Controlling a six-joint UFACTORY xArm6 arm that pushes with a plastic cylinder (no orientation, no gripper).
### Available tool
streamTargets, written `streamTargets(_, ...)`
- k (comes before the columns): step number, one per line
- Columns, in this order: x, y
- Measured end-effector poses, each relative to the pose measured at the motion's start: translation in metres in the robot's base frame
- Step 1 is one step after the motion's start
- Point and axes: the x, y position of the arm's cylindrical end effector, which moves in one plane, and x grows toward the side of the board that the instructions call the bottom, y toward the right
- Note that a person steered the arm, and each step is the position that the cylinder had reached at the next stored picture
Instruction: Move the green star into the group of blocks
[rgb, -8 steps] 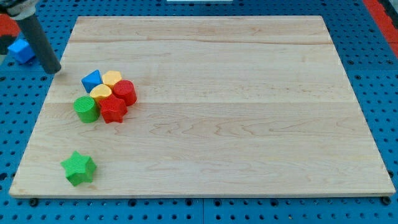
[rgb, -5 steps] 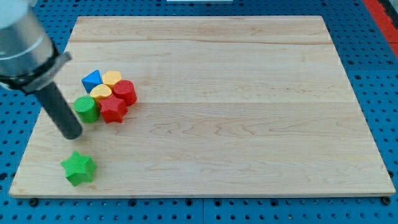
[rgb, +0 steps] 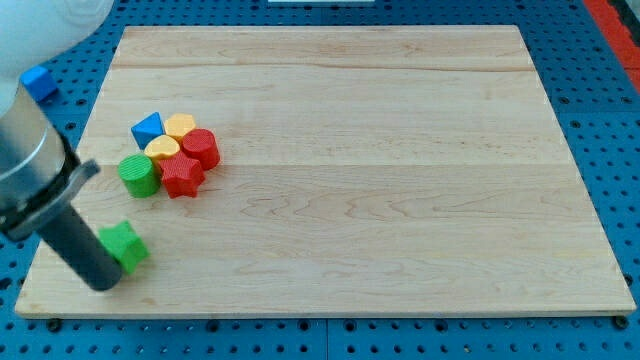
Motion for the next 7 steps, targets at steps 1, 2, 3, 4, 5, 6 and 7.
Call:
streamTargets(1,-0.006,0.000)
streamTargets(2,-0.004,0.019)
streamTargets(3,-0.031,0.027)
streamTargets(4,-0.050,0.027)
streamTargets(5,-0.065,0.026)
streamTargets(6,-0.066,0.026)
streamTargets(7,-0.063,0.026)
